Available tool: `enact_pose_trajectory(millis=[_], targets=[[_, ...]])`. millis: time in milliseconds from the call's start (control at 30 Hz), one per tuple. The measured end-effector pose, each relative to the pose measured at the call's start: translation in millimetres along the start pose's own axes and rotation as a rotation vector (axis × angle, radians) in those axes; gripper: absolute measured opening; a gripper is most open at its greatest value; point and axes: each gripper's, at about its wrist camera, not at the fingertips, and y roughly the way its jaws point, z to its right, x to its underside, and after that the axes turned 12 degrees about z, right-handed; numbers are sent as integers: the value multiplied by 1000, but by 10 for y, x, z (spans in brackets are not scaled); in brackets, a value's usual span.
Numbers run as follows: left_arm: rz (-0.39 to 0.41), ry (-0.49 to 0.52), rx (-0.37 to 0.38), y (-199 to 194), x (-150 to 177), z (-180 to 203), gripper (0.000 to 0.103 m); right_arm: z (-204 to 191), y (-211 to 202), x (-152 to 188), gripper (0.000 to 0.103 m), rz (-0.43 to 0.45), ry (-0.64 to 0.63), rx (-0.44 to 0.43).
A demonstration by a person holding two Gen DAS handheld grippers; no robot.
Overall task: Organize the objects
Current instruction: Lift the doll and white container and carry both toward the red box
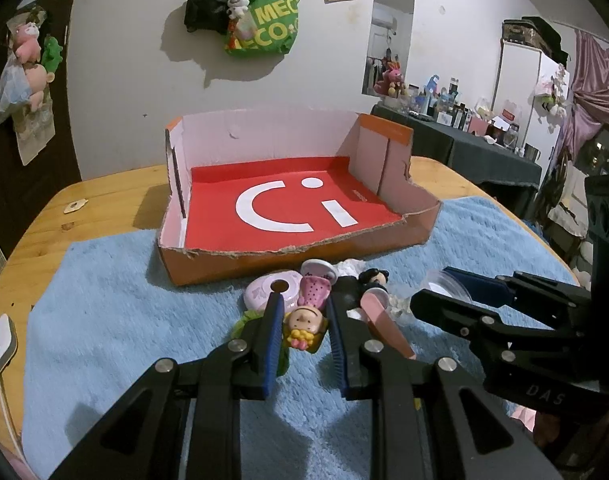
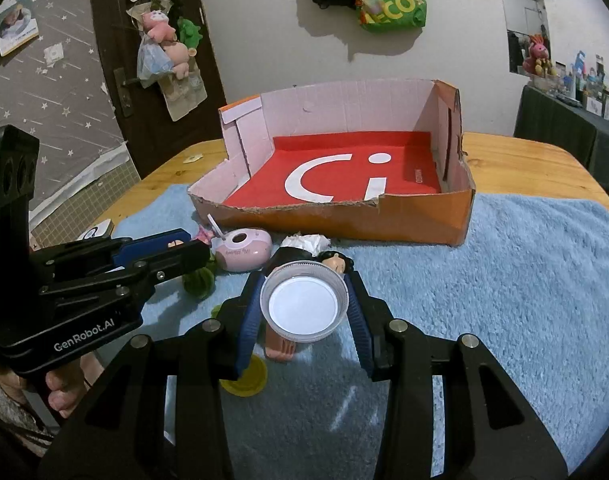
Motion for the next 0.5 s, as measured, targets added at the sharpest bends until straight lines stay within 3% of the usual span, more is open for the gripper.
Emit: enact_pose_trajectory(millis=[500], targets=[[21, 11, -2, 39, -110, -1, 23, 35, 33, -118, 39, 8, 25, -9]])
